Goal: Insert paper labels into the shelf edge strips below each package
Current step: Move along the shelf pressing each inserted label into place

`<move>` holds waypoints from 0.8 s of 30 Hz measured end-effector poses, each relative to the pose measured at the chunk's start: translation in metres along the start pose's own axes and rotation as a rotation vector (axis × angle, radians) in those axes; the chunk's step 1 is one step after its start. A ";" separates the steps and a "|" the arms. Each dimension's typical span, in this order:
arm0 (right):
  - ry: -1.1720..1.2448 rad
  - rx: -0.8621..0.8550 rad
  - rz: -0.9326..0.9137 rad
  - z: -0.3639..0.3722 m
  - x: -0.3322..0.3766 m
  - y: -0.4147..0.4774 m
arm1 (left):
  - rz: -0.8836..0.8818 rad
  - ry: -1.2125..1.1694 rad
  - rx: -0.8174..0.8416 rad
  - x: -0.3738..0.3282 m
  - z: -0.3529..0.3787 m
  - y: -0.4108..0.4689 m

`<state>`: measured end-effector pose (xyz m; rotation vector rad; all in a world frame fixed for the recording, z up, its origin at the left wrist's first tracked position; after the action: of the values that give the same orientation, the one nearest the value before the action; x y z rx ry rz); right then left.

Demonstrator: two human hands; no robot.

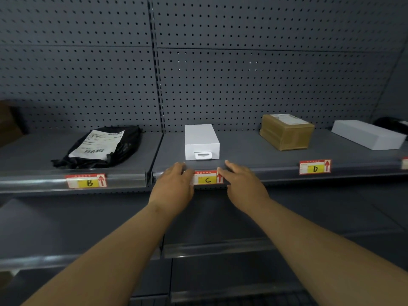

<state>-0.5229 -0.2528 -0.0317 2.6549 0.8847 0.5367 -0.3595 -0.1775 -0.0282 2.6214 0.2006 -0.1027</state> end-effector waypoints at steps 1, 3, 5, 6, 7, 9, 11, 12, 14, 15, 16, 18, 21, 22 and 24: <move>0.014 0.006 0.002 0.000 0.000 0.000 | 0.004 0.008 0.001 0.000 0.000 0.001; 0.047 -0.004 -0.006 -0.003 -0.001 -0.001 | 0.013 0.034 -0.011 -0.001 -0.001 0.002; 0.081 -0.043 -0.003 -0.010 -0.006 -0.002 | 0.023 0.067 -0.043 -0.005 -0.003 0.002; 0.098 -0.065 0.005 -0.013 -0.010 -0.003 | 0.038 0.079 -0.060 -0.010 -0.004 0.002; 0.109 -0.084 0.014 -0.017 -0.016 -0.004 | 0.063 0.083 -0.073 -0.018 -0.004 0.003; 0.107 -0.101 0.038 -0.026 -0.032 -0.006 | 0.120 0.071 -0.090 -0.039 -0.003 0.007; 0.094 -0.096 0.070 -0.034 -0.052 -0.008 | 0.168 0.060 -0.104 -0.065 0.000 0.013; 0.086 -0.095 0.087 -0.039 -0.064 -0.009 | 0.190 0.058 -0.105 -0.079 0.003 0.017; 0.068 -0.101 0.111 -0.051 -0.090 -0.012 | 0.230 0.059 -0.095 -0.109 0.011 0.026; 0.057 -0.107 0.115 -0.057 -0.105 -0.014 | 0.243 0.062 -0.088 -0.124 0.016 0.031; 0.047 -0.113 0.118 -0.064 -0.119 -0.016 | 0.251 0.066 -0.082 -0.139 0.021 0.036; 0.023 -0.115 0.129 -0.078 -0.149 -0.020 | 0.244 0.060 -0.070 -0.169 0.032 0.046; -0.020 -0.090 0.144 -0.096 -0.194 -0.023 | 0.204 0.038 -0.053 -0.211 0.048 0.058; -0.026 -0.079 0.146 -0.100 -0.207 -0.024 | 0.187 0.035 -0.049 -0.224 0.053 0.061; -0.032 -0.059 0.135 -0.106 -0.229 -0.026 | 0.150 0.040 -0.038 -0.244 0.062 0.065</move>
<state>-0.7522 -0.3585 -0.0054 2.6750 0.6737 0.5407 -0.5924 -0.2938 -0.0243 2.5923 0.0196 0.0048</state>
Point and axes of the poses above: each hand's wrist, its own y-axis towards the middle knuckle, its own z-axis out of the palm, x = y × z, the point moved 2 cm from there along y, towards the middle knuckle, and after that the axes turned 6 degrees about -x, right-handed, at the moved point
